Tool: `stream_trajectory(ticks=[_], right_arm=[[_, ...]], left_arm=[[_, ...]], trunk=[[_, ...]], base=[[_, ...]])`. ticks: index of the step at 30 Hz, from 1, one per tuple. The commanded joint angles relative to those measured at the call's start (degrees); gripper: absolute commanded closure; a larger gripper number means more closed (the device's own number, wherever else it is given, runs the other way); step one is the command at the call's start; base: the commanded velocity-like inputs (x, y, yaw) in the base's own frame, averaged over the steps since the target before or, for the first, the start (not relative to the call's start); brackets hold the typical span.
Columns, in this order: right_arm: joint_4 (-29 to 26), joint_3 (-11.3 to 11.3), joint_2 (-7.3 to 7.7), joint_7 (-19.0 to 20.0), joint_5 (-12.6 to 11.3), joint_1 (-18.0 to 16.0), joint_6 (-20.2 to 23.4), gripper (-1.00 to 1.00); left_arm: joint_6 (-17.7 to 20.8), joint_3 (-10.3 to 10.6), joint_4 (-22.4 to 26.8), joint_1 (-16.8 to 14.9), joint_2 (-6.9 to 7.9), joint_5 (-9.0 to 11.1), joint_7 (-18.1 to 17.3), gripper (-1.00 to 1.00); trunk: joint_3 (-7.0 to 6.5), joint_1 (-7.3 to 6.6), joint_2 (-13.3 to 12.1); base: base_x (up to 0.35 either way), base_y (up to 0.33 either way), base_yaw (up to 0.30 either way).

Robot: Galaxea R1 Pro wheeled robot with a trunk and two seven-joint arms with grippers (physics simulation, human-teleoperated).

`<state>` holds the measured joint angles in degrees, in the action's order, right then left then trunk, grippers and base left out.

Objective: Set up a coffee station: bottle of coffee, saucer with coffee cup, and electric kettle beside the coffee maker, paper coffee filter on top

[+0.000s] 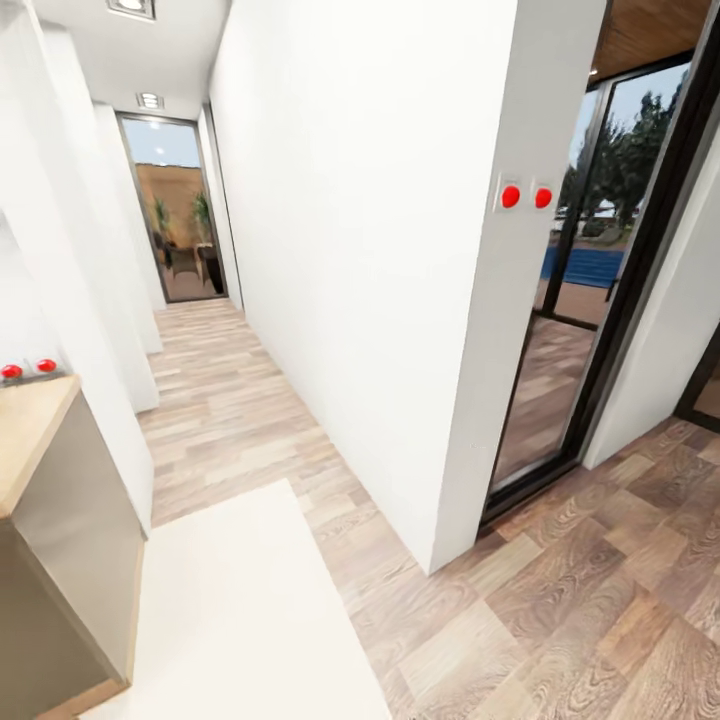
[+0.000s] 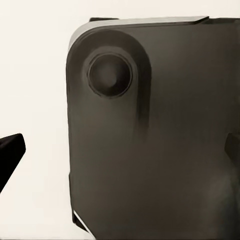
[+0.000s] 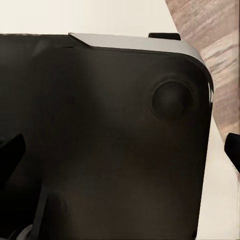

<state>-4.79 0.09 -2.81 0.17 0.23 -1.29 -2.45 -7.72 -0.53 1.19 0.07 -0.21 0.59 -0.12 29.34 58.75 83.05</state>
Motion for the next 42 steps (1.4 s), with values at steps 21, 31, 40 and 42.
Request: stream_trajectory(ticks=[21,31,40,42], right_arm=[[0.05,0.0,0.0,-0.08,0.03,-0.03,-0.22,-1.0],[0.05,0.0,0.0,-0.34,0.03,-0.03,-0.28,-1.0],[0.05,0.0,0.0,-0.36,-0.03,-0.03,-0.89,-1.0],[0.09,0.0,0.0,-0.38,-0.04,-0.03,-1.15,-1.0]], left_arm=[[-0.15,-2.93,0.16,-0.11,-0.32,0.15,0.01,-1.0],[-0.57,-8.43,1.66,-0.56,0.06,-0.01,-0.59,-1.0],[-4.46,-8.52,1.8,-0.07,0.19,-0.06,-0.17,-1.0],[-4.51,-8.52,1.8,-0.07,0.2,-0.06,-0.16,-1.0]], trunk=[[-0.29,-1.78,-3.18],[-1.57,-3.98,-7.19],[-2.53,-5.74,-10.4],[-2.79,-6.18,-11.2]], base=[[-0.056,-0.035,0.241],[0.0,0.0,0.24],[0.0,0.0,0.24],[0.0,0.0,0.239]])
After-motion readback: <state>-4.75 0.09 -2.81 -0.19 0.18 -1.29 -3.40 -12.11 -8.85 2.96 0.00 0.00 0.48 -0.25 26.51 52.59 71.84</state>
